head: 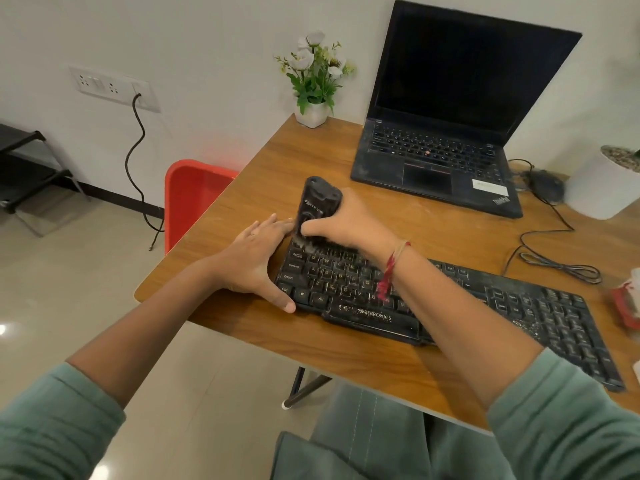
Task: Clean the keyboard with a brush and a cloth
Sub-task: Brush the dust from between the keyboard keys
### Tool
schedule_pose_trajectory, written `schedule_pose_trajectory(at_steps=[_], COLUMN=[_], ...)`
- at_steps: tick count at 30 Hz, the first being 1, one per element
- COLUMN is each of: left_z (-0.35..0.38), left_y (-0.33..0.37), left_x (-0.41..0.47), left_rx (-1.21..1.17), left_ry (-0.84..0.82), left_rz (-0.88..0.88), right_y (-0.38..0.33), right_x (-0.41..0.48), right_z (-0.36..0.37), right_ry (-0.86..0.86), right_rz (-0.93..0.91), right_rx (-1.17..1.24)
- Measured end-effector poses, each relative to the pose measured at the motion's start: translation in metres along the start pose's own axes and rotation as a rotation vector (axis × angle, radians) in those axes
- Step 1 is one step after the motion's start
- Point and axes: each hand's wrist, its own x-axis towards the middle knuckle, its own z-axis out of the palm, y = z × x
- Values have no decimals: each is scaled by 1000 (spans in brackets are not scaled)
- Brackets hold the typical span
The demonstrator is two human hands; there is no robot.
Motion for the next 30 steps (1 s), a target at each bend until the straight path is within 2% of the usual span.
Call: schedule_pose_trajectory(at_steps=[3, 4, 7, 8, 11, 14, 18, 21, 26, 30], left_z=[0, 1, 1, 0, -1, 0, 0, 0, 1, 2], left_y=[1, 1, 1, 1, 3, 3, 3, 4, 0, 1], left_x=[-1, -1, -1, -1, -1, -2, -2, -2, 0, 0], left_rx=[-19, -19, -14, -18, -28, -27, -23, -25, -19, -14], left_ry=[7, 7, 4, 2, 4, 3, 4, 13, 25, 16], left_rz=[-8, -9, -9, -13, -17, -18, -17, -21, 4, -13], right_y=[-4, -4, 0, 1, 8, 7, 3, 2, -6, -6], right_x=[5, 5, 6, 7, 15, 13, 15, 17, 12, 19], right_z=[-6, -4, 1, -1, -8, -5, -8, -8, 7, -9], right_ry=[167, 176, 64, 64, 176, 124, 72, 103, -75, -15], right_rz=[-74, -102, -36, 5, 22, 59, 84, 42, -62, -36], right_rx=[-308, -359, -206, -159, -279, -132, -73, -196, -256, -238])
